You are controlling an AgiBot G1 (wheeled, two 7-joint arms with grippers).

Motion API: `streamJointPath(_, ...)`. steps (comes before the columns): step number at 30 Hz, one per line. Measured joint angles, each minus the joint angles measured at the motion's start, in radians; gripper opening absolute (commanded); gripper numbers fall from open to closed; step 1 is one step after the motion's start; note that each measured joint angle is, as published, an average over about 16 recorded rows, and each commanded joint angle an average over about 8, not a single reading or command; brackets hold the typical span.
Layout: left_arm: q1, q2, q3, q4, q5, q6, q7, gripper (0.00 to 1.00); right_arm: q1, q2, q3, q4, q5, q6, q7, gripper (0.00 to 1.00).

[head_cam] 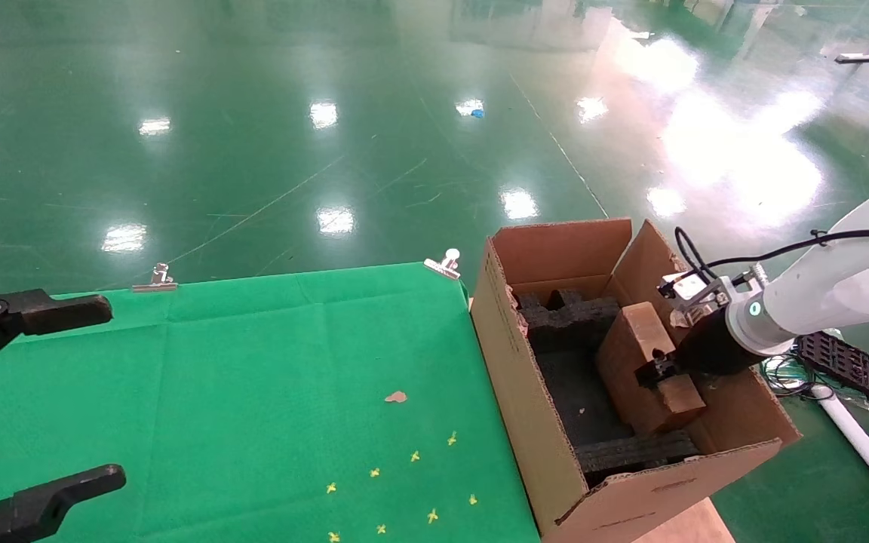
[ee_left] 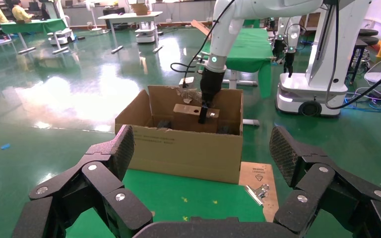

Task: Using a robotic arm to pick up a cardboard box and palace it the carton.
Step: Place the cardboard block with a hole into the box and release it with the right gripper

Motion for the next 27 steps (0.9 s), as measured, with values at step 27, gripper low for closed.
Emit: streamJointPath(27,0.0,-0.001,0.002,0.0,-0.001,-0.001,0.001,1.0,0.147,0.005,0.001,-0.027,0.0,-0.062,-0.049,1.0)
